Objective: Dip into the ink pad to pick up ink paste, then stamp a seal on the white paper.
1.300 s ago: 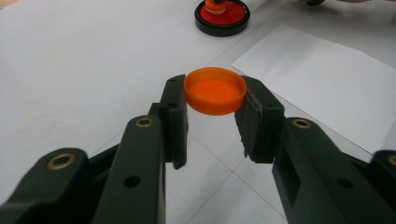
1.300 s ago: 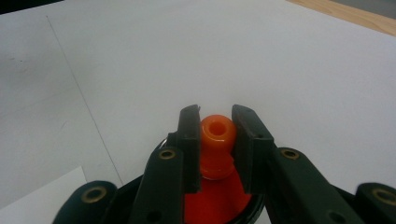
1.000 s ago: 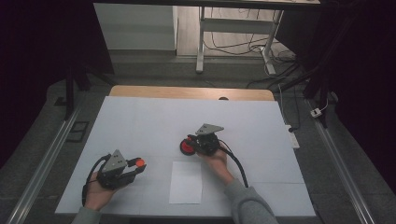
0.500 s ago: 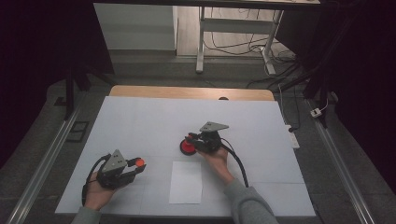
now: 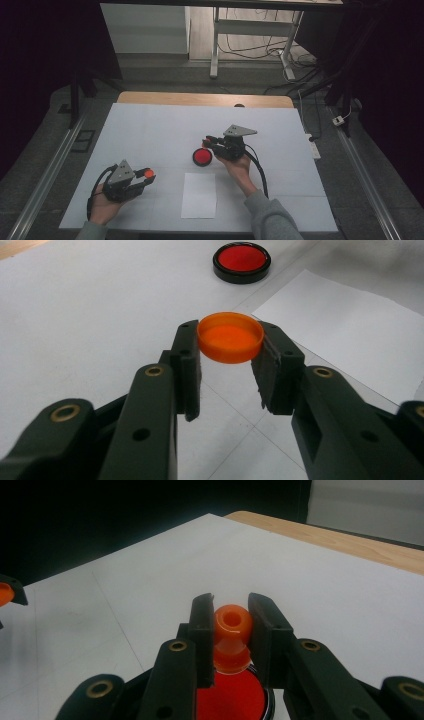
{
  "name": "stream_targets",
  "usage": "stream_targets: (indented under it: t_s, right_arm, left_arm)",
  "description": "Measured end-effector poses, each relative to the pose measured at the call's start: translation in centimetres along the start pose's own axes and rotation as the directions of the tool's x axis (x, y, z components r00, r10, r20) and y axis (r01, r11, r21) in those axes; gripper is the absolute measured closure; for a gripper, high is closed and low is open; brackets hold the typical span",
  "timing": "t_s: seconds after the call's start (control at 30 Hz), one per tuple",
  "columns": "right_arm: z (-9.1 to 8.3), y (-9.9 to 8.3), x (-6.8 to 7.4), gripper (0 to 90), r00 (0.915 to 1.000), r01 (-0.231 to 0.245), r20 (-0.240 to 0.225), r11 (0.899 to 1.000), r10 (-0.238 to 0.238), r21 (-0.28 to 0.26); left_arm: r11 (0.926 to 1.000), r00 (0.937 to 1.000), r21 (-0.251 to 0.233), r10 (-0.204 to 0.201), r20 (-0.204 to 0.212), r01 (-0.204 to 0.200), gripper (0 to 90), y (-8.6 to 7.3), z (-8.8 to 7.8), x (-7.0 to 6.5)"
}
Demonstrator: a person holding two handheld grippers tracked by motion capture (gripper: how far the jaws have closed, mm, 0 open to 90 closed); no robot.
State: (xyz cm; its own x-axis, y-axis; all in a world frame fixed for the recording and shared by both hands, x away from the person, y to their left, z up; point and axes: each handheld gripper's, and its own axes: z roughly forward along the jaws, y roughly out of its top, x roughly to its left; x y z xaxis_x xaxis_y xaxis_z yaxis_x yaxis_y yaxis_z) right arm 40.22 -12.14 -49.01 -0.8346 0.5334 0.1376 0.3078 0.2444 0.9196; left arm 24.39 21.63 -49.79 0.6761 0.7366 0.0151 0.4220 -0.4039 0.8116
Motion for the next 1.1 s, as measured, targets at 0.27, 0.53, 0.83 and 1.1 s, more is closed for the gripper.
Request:
stream_targets:
  t_s: [0.27, 0.53, 0.83, 1.1]
  right_arm:
    - [-0.8, 0.3, 0.1, 73.2, 1.0000, -0.003, -0.002, 1.000, 0.003, -0.007]
    - [-1.4, 0.3, 0.2, 73.2, 1.0000, -0.003, -0.002, 1.000, 0.003, -0.011]
    - [-2.3, 0.3, 0.3, 73.2, 1.0000, 0.005, 0.003, 1.000, -0.005, -0.013]
    - [-2.8, 0.1, 0.4, 73.2, 1.0000, 0.009, 0.004, 1.000, -0.009, -0.013]
  left_arm:
    - [1.0000, 1.0000, -0.002, -0.003, -0.003, 0.003, 64.8, -0.1, -0.1, 0.1]
    - [1.0000, 1.0000, -0.001, -0.005, -0.003, 0.005, 64.8, -0.1, -0.1, 0.2]
    - [1.0000, 1.0000, -0.002, -0.006, -0.004, 0.006, 64.8, -0.1, -0.1, 0.2]
    - [1.0000, 1.0000, -0.004, -0.005, -0.005, 0.005, 64.8, 0.0, -0.1, 0.2]
